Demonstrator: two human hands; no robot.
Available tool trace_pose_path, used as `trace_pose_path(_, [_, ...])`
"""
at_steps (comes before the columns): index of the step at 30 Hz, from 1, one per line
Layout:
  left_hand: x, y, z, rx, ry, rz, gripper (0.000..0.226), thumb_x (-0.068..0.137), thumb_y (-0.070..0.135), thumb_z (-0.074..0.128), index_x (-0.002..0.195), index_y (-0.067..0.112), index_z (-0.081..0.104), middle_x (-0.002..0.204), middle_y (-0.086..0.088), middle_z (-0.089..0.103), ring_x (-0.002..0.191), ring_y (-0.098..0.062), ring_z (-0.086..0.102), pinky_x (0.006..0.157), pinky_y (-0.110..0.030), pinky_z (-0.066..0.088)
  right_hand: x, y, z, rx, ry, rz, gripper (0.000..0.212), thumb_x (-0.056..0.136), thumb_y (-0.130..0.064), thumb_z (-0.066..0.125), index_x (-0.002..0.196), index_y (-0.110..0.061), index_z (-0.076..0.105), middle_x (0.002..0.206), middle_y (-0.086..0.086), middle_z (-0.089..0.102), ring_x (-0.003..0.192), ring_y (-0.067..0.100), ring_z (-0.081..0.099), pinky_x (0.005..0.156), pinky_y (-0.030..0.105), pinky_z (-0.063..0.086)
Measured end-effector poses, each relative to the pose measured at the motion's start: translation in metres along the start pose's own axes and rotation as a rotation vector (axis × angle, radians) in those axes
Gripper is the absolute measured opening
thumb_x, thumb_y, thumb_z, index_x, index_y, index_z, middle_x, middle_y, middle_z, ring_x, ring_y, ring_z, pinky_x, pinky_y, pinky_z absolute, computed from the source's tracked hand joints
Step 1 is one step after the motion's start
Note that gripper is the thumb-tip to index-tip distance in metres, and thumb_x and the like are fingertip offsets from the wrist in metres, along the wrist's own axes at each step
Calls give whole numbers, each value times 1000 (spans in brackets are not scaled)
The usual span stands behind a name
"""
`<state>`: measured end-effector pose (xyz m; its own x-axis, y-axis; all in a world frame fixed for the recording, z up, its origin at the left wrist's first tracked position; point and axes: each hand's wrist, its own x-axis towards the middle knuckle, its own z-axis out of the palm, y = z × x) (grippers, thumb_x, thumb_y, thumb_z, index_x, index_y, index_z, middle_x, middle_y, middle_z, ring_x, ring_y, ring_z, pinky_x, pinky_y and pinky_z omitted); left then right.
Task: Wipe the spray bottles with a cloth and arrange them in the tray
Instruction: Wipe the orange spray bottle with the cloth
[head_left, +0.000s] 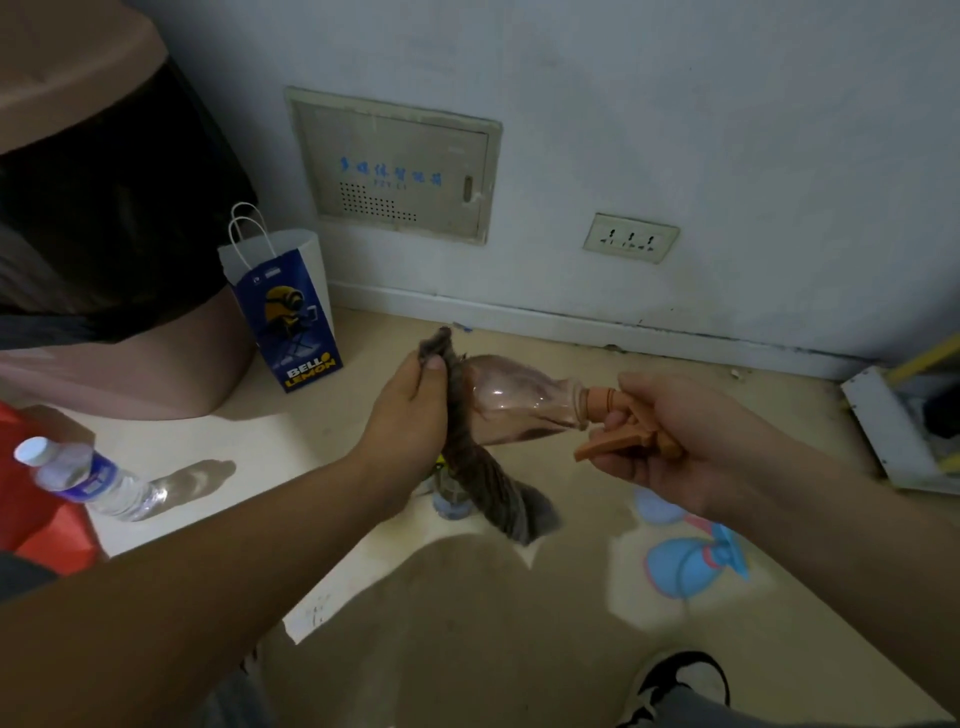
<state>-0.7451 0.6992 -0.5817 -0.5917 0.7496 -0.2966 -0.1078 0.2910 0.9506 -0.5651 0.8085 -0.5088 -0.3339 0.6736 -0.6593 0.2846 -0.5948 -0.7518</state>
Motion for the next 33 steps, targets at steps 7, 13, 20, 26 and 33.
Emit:
trace_pose_path(7, [-22,44,-1,127,-186,380,38,112,41,32,127,21,59,109,0,74,99,-10,73,81,-29,61,-13,0,-13,-395,-60,-397,33,102,-30,59,91,2,59,58,18,61,52,32,63,51,39,58])
trace_pose_path(13, [-45,45,7,295,-524,364,42,100,41,38,117,15,65,106,-7,73,104,-29,67,99,-54,49,-29,-1,-8,-732,-160,-562,22,96,-16,64,83,-1,55,57,24,65,56,45,65,48,31,53])
trace_pose_path(20, [-29,26,-13,478,-616,-68,38,105,44,41,105,23,73,105,-6,77,103,-25,72,102,-45,53,-37,4,-5,-795,-272,-620,27,96,-29,67,82,-7,57,56,11,67,56,31,66,63,55,58])
trace_pose_path(26, [-37,34,3,262,-628,-154,36,104,19,40,95,1,70,84,-16,73,76,-22,70,73,-30,58,-35,7,-3,-870,-305,-619,25,94,-32,68,80,-15,56,55,11,66,54,26,67,57,51,61])
trace_pose_path(33, [-33,27,-3,246,-709,-222,45,103,37,41,104,7,74,99,-14,78,98,-34,74,88,-35,58,-26,4,-8,-843,-368,-600,27,97,-27,67,84,-7,54,58,18,66,55,31,65,58,50,59])
